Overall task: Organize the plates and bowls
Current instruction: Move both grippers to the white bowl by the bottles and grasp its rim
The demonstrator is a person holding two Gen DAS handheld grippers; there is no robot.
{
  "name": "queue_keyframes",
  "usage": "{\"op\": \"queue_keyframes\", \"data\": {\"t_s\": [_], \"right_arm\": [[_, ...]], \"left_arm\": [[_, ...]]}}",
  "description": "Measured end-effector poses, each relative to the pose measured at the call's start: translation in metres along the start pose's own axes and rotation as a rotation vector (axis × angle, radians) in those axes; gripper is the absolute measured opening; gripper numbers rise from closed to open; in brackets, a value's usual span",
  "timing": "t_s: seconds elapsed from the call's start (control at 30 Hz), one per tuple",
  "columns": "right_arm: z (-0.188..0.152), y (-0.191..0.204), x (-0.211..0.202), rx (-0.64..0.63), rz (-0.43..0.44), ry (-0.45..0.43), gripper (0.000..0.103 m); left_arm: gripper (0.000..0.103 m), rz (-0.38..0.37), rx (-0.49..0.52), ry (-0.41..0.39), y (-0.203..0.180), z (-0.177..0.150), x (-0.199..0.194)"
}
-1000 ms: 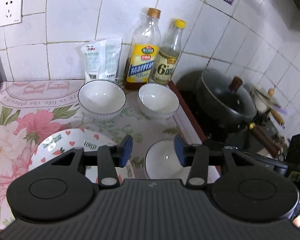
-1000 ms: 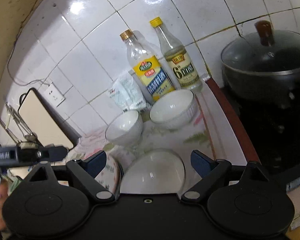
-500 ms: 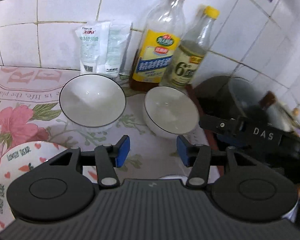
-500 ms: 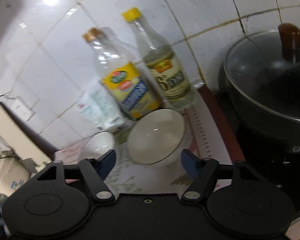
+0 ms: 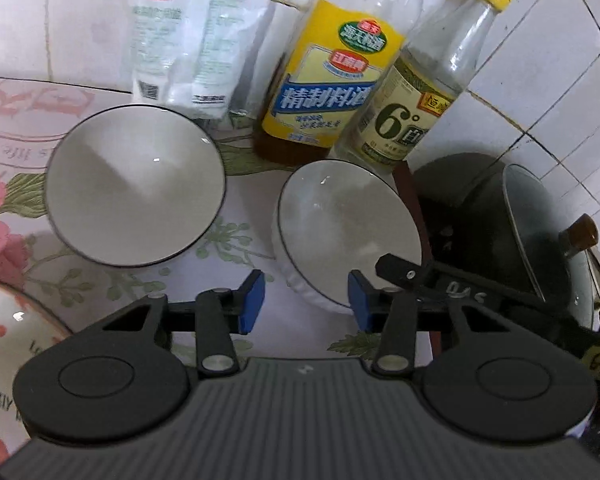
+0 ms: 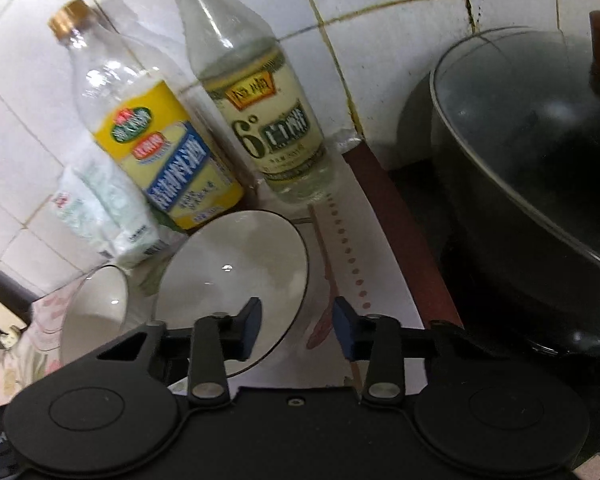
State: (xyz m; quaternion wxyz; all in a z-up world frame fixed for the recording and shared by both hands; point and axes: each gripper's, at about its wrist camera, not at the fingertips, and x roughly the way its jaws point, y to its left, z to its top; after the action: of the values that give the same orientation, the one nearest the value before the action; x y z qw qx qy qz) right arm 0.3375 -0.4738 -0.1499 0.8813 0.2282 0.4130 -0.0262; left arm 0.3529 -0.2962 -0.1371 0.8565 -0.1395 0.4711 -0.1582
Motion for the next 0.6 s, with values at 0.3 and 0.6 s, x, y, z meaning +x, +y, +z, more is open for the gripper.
{"op": "queue_keyframes", "data": {"t_s": [0.3,0.6], "right_arm": [[0.006,-0.002,0.012,0.014,-0.003,0.028,0.02],[-0.001,0.001,0.023,0.059,0.003,0.046,0.016]], "left_arm": [[0.018,0.021,-0.038,0.036,0.003,0.009,0.019],[0.015,0.041,-0.022,0.068,0.006,0.004,0.022]]}}
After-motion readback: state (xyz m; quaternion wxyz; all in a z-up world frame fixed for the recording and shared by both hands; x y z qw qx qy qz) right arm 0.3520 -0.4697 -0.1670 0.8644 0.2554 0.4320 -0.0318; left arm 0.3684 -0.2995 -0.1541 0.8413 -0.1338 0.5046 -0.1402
